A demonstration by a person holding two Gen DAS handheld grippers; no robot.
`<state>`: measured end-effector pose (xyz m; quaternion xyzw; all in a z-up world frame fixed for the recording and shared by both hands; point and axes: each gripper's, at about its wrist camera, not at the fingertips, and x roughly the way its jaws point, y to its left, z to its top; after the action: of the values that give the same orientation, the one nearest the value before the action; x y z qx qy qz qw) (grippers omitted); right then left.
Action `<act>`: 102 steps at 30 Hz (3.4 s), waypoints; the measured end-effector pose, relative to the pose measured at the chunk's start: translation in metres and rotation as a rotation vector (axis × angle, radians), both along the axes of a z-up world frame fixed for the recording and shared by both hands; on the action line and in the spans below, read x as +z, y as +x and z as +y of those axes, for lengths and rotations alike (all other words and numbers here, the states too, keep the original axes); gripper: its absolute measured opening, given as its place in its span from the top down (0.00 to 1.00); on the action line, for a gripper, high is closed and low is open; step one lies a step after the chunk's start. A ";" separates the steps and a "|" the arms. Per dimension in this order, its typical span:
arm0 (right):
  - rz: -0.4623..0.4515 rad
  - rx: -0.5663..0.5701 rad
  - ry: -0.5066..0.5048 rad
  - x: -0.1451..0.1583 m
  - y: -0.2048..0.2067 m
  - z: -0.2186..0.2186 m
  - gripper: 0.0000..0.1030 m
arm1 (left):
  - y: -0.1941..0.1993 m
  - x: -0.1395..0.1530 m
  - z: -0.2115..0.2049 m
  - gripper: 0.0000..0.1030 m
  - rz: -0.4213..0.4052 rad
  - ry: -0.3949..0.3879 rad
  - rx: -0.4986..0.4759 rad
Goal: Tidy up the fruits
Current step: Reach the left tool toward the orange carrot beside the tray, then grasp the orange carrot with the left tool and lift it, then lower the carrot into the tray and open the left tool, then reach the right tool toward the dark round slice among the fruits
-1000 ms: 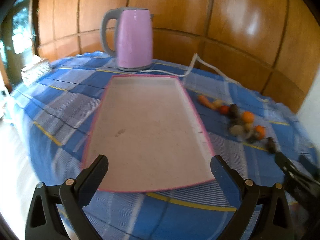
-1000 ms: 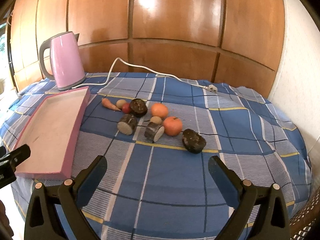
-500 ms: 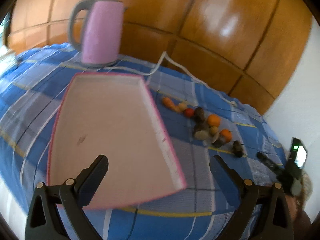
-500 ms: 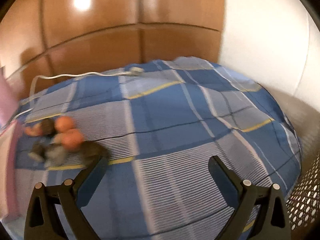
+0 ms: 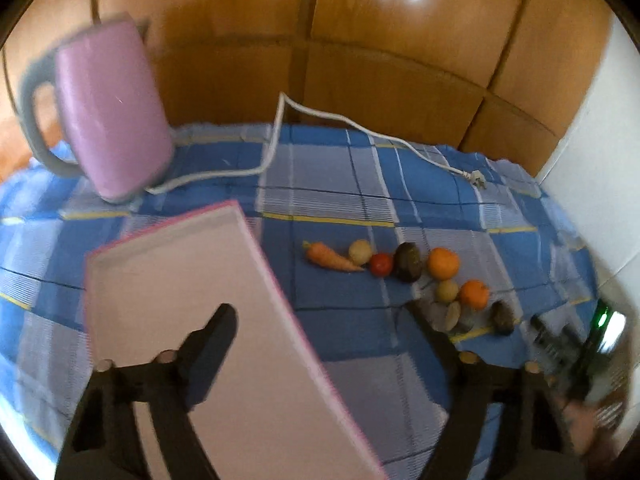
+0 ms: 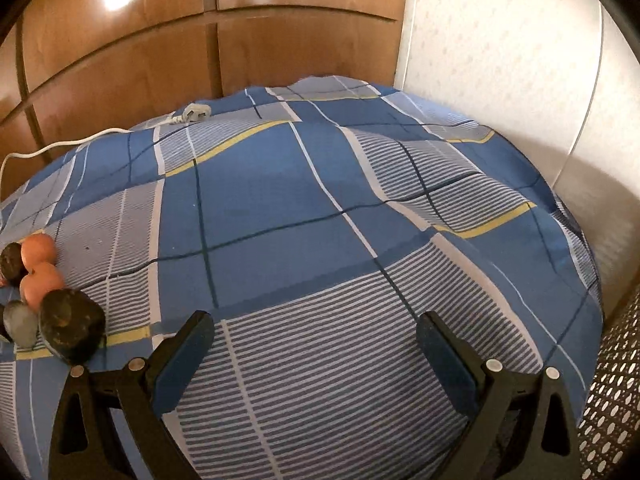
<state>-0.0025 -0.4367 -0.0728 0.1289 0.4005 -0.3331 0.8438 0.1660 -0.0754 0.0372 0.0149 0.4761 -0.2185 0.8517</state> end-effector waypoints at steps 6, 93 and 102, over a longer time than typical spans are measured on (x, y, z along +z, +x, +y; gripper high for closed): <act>-0.017 0.006 0.038 -0.002 0.000 -0.003 0.00 | 0.051 -0.024 -0.035 0.29 0.221 -0.041 0.050; -0.046 0.197 0.066 0.034 0.003 0.037 0.28 | -0.150 -0.063 0.105 0.09 -0.206 0.046 0.532; -0.099 0.506 0.226 0.059 0.039 0.111 0.52 | -0.154 -0.062 0.110 0.07 -0.213 0.026 0.540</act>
<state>0.0365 -0.3253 -0.0142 0.1342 0.4130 -0.0581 0.8989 0.0120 0.0346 -0.0251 -0.0788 0.3733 0.0252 0.9240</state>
